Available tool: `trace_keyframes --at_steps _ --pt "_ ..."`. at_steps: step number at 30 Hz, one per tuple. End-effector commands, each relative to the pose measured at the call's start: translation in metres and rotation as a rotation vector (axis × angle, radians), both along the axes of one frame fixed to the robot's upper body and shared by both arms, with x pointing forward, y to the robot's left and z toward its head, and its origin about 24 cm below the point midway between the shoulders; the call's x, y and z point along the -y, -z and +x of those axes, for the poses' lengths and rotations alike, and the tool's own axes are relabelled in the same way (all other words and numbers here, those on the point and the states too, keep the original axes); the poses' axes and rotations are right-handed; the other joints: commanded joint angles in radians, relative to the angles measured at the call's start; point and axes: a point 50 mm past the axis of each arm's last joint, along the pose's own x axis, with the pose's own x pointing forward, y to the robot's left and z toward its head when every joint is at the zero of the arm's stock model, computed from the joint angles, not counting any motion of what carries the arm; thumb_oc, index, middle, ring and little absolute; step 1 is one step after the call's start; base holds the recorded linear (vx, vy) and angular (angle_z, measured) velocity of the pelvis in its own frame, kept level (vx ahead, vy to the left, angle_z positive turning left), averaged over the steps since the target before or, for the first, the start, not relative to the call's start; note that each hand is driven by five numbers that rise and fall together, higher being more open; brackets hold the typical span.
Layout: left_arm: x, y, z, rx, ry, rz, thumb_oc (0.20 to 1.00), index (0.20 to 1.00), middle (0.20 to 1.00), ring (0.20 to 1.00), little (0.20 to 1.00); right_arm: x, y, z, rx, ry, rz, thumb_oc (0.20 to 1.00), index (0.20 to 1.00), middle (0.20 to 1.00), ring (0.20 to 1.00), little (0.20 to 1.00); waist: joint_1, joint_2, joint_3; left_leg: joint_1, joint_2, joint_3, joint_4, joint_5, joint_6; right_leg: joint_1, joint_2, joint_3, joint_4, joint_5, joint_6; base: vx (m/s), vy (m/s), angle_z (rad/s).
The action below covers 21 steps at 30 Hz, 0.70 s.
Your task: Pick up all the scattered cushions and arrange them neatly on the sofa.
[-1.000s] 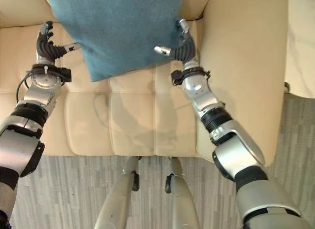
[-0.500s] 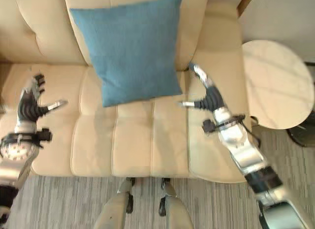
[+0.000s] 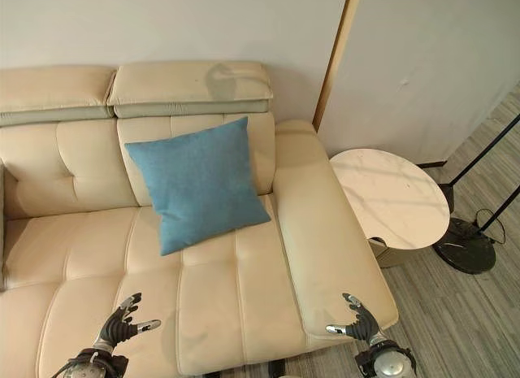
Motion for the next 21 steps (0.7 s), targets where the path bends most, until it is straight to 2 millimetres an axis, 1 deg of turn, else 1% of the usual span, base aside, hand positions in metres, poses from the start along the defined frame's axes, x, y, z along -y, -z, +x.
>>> trace_keyframes --at_steps 1,2,3,5,6,7,8,9,10,11,12,13,14,15,16,17,18,21 --pt "-0.028 -0.031 0.030 0.152 -0.051 0.081 1.000 1.000 1.000 1.000 1.000 -0.013 -0.017 0.034 0.136 -0.012 0.033 1.000 1.000 1.000 1.000 1.000 0.021 -0.034 0.043 0.025 0.012 -0.008 0.002 -0.075 -0.005 -0.042 -0.071 -0.022 0.061 -0.026 0.120 -0.50 -0.006 -0.40" --pt "-0.032 -0.040 0.038 0.197 -0.074 0.079 1.000 1.000 1.000 1.000 1.000 -0.015 -0.013 0.030 0.131 0.033 0.080 1.000 1.000 1.000 1.000 1.000 0.034 -0.028 0.062 -0.002 0.024 -0.002 0.014 -0.051 0.000 -0.036 -0.050 -0.023 0.194 -0.105 0.105 -0.50 -0.001 -0.36" --pt "-0.034 -0.043 0.040 0.215 -0.091 0.073 1.000 1.000 1.000 1.000 1.000 -0.015 -0.011 0.026 0.126 0.058 0.096 1.000 1.000 1.000 1.000 1.000 0.041 -0.024 0.061 -0.013 0.029 -0.001 0.016 -0.041 0.002 -0.022 -0.037 -0.025 0.260 -0.139 0.101 -0.45 -0.014 -0.19" --pt "-0.037 -0.044 0.039 0.227 -0.125 0.061 1.000 1.000 1.000 1.000 1.000 -0.013 -0.006 0.020 0.119 0.112 0.129 1.000 1.000 1.000 1.000 1.000 0.052 -0.018 0.048 -0.031 0.036 -0.005 0.016 -0.025 0.003 0.011 -0.014 -0.019 0.386 -0.185 0.091 -0.23 -0.072 -0.01" --pt "-0.038 -0.041 0.036 0.221 -0.148 0.048 1.000 1.000 1.000 1.000 1.000 -0.012 -0.005 0.017 0.119 0.137 0.140 1.000 1.000 1.000 1.000 1.000 0.060 -0.026 0.039 -0.045 0.033 -0.005 0.017 -0.012 -0.001 0.052 -0.005 -0.017 0.395 -0.192 0.089 -0.27 -0.191 -0.01" --pt "-0.036 -0.037 0.033 0.226 -0.193 0.011 1.000 1.000 1.000 1.000 1.000 -0.011 -0.006 0.019 0.128 0.158 0.147 1.000 1.000 1.000 1.000 1.000 0.087 -0.039 0.025 -0.092 0.030 -0.004 0.015 0.027 -0.018 0.143 0.018 -0.037 0.259 -0.257 0.056 -0.20 -0.167 -0.01" --pt "-0.037 -0.037 0.033 0.226 -0.192 0.011 1.000 1.000 1.000 1.000 1.000 -0.011 -0.006 0.018 0.128 0.158 0.147 1.000 1.000 1.000 1.000 1.000 0.085 -0.041 0.026 -0.089 0.028 -0.005 0.015 0.026 -0.018 0.150 0.017 -0.039 0.253 -0.256 0.056 -0.26 -0.194 -0.09" --pt "-0.035 -0.031 0.028 0.198 -0.209 -0.004 1.000 1.000 1.000 1.000 1.000 -0.010 -0.005 0.018 0.127 0.180 0.155 1.000 1.000 1.000 1.000 1.000 0.093 -0.046 0.020 -0.118 0.031 -0.004 0.011 0.053 -0.025 0.170 0.035 -0.019 0.164 -0.282 0.030 -0.16 -0.112 -0.22" --pt "-0.033 -0.028 0.027 0.186 -0.207 -0.007 1.000 1.000 1.000 1.000 1.000 -0.009 -0.007 0.020 0.139 0.184 0.159 1.000 1.000 1.000 1.000 1.000 0.092 -0.043 0.016 -0.144 0.043 -0.007 0.010 0.079 -0.039 0.158 0.045 -0.007 0.134 -0.284 0.016 -0.31 -0.159 -0.19" --pt "-0.033 -0.028 0.028 0.184 -0.217 -0.010 1.000 1.000 1.000 1.000 1.000 -0.006 -0.008 0.020 0.144 0.194 0.153 1.000 1.000 1.000 1.000 1.000 0.086 -0.037 0.024 -0.166 0.056 -0.004 0.001 0.113 -0.065 0.144 0.063 0.006 0.109 -0.276 0.004 -0.33 -0.120 -0.06" --pt "-0.031 -0.028 0.030 0.190 -0.216 -0.019 1.000 1.000 1.000 1.000 1.000 -0.003 -0.011 0.022 0.155 0.200 0.144 1.000 1.000 1.000 1.000 1.000 0.083 -0.029 0.030 -0.191 0.065 -0.009 -0.004 0.136 -0.086 0.130 0.072 0.005 0.093 -0.265 0.000 -0.38 -0.104 -0.01" --pt "-0.027 -0.028 0.033 0.196 -0.200 -0.022 1.000 1.000 1.000 1.000 1.000 -0.001 -0.014 0.025 0.172 0.198 0.137 1.000 1.000 1.000 1.000 1.000 0.078 -0.025 0.038 -0.206 0.062 -0.024 -0.004 0.134 -0.094 0.118 0.071 -0.001 0.079 -0.247 0.000 -0.38 -0.077 0.03" --pt "-0.024 -0.029 0.036 0.198 -0.183 -0.021 1.000 1.000 1.000 1.000 1.000 0.001 -0.016 0.027 0.178 0.196 0.129 1.000 1.000 1.000 1.000 1.000 0.071 -0.027 0.045 -0.211 0.052 -0.039 0.005 0.117 -0.091 0.109 0.064 -0.008 0.067 -0.230 0.002 -0.46 -0.076 -0.04" --pt "-0.021 -0.029 0.039 0.196 -0.153 -0.011 1.000 1.000 1.000 1.000 1.000 0.002 -0.017 0.026 0.175 0.186 0.121 1.000 1.000 1.000 1.000 1.000 0.047 -0.043 0.048 -0.184 0.039 -0.053 0.081 0.049 -0.065 0.090 0.039 -0.031 0.056 -0.200 0.012 -0.42 -0.069 0.08" --pt "-0.020 -0.029 0.039 0.196 -0.146 -0.012 1.000 1.000 1.000 1.000 1.000 0.002 -0.016 0.024 0.167 0.181 0.118 1.000 1.000 1.000 1.000 1.000 0.038 -0.052 0.047 -0.170 0.033 -0.058 0.132 0.001 -0.057 0.081 0.024 -0.035 0.052 -0.182 0.011 -0.38 -0.050 0.23" --pt "-0.020 -0.029 0.038 0.195 -0.138 -0.009 1.000 1.000 1.000 1.000 1.000 0.002 -0.015 0.024 0.163 0.180 0.122 1.000 1.000 1.000 1.000 1.000 0.034 -0.060 0.045 -0.143 0.025 -0.071 0.170 -0.061 -0.052 0.071 0.012 -0.033 0.048 -0.168 0.010 -0.19 0.034 0.47" --pt "-0.016 -0.023 0.034 0.161 -0.131 -0.014 1.000 1.000 1.000 1.000 1.000 0.001 -0.010 0.019 0.128 0.176 0.123 1.000 1.000 1.000 1.000 1.000 0.012 -0.047 0.018 -0.046 0.025 -0.095 0.140 -0.092 -0.047 0.074 0.021 -0.037 0.021 -0.158 0.008 -0.11 0.045 0.47" --pt "-0.017 -0.022 0.034 0.155 -0.132 -0.008 1.000 1.000 1.000 1.000 1.000 0.003 -0.008 0.017 0.121 0.187 0.123 1.000 1.000 1.000 1.000 1.000 0.008 -0.044 0.011 -0.028 0.025 -0.086 0.103 -0.079 -0.049 0.080 0.024 -0.044 0.016 -0.156 0.010 0.02 0.054 0.26"
